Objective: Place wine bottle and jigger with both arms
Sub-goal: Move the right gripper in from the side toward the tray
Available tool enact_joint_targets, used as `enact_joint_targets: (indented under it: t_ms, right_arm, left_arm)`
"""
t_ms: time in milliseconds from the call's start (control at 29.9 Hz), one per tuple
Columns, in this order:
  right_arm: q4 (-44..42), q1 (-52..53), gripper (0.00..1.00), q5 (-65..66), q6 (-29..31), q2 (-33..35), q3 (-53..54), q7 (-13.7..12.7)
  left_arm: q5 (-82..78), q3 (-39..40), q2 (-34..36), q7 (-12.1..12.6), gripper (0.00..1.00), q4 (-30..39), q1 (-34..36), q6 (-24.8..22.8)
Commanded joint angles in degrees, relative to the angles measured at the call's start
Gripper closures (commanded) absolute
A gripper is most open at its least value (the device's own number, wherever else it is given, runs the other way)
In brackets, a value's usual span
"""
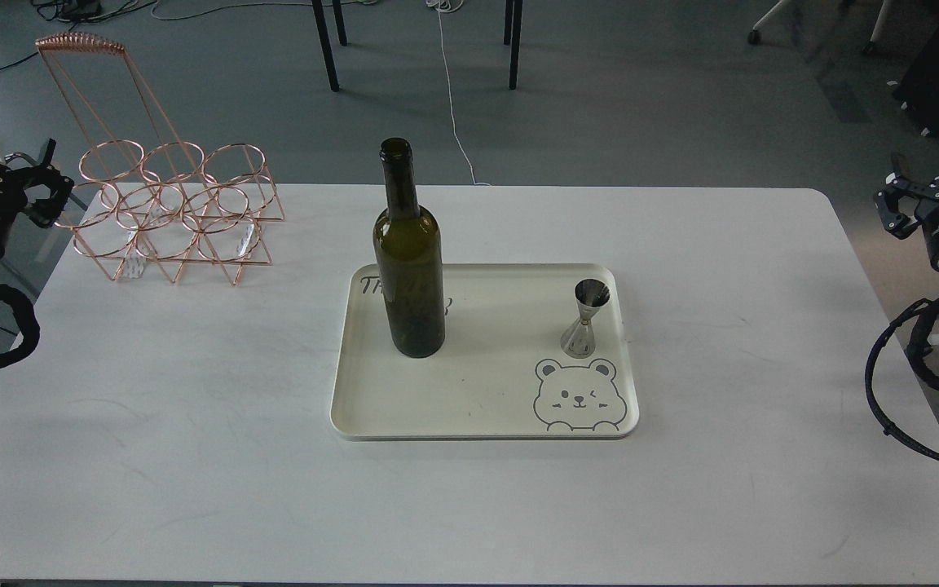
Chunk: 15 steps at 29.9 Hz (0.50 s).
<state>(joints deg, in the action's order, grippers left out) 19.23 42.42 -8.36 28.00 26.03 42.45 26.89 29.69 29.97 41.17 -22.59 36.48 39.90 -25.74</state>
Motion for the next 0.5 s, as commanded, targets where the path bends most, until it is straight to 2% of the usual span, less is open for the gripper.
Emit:
enact_joint_targets:
  t_ms: [0, 469]
  right_arm:
    - [0.0, 0.0, 0.01, 0.0, 0.0, 0.0, -0.1, 0.0]
    - [1.0, 0.5, 0.01, 1.0, 0.0, 0.6, -1.3, 0.4]
  left_arm:
    - [0.0, 0.1, 1.1, -0.1, 0.01, 0.0, 0.0, -0.3]
    - [-0.2, 1.1, 1.2, -0.2, 0.01, 0.2, -0.2, -0.5]
